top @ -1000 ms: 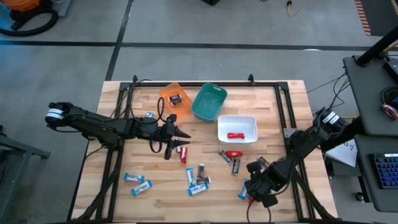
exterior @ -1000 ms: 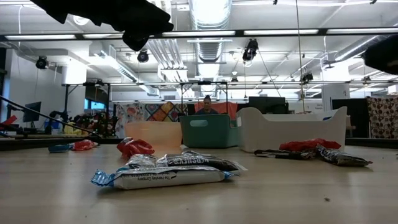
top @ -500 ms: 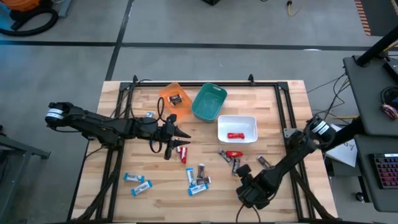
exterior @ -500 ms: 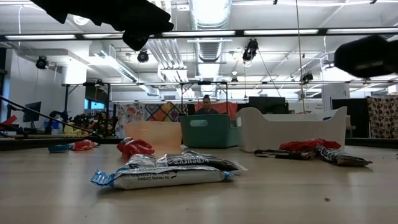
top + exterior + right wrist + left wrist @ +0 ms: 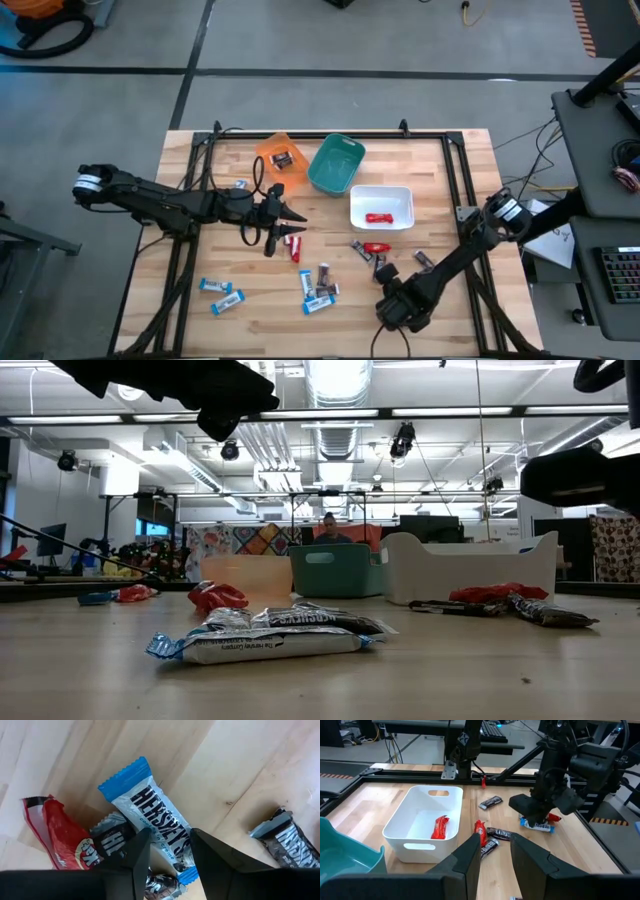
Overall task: Sort candy
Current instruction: Put the white chocolate bar into the green bin
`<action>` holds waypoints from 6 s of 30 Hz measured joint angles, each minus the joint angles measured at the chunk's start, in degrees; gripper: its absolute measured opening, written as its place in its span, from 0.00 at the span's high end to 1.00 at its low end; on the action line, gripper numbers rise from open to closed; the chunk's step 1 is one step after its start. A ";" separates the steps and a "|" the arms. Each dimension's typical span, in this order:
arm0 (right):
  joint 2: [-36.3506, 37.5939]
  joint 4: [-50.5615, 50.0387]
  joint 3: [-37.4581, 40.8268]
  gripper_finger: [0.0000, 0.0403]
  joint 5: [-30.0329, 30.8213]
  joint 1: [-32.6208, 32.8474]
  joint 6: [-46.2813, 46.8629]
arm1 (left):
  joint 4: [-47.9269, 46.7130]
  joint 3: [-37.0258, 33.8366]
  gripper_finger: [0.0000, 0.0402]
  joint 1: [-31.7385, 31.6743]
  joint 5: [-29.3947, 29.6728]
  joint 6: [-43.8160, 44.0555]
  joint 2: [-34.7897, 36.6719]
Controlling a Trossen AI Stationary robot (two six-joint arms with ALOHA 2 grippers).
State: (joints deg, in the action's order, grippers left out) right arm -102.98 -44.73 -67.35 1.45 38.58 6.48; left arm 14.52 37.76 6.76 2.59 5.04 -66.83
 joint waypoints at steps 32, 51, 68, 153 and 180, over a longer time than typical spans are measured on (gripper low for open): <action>7.08 0.00 0.28 0.95 1.56 -2.70 -3.30 | -0.02 -0.02 0.77 0.02 -0.02 -0.02 0.00; 3.45 0.30 0.40 0.44 1.68 -2.77 -14.00 | -0.11 -0.07 0.77 0.01 -0.02 -0.02 0.00; -0.63 3.06 0.96 0.55 0.54 -3.71 -19.52 | -0.52 -0.07 0.77 0.01 -0.03 -0.02 -0.01; 17.57 62.07 18.25 0.93 9.39 -60.01 -1.37 | -20.79 2.86 0.77 -15.33 -1.16 -23.59 14.25; 17.51 66.05 18.29 0.68 10.63 -60.36 -2.09 | -21.53 2.82 0.77 -18.40 1.18 -18.93 14.51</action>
State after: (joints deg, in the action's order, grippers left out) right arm -85.47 21.32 -49.06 12.08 -21.78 4.39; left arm -7.00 40.58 -11.64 3.77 -13.89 -52.31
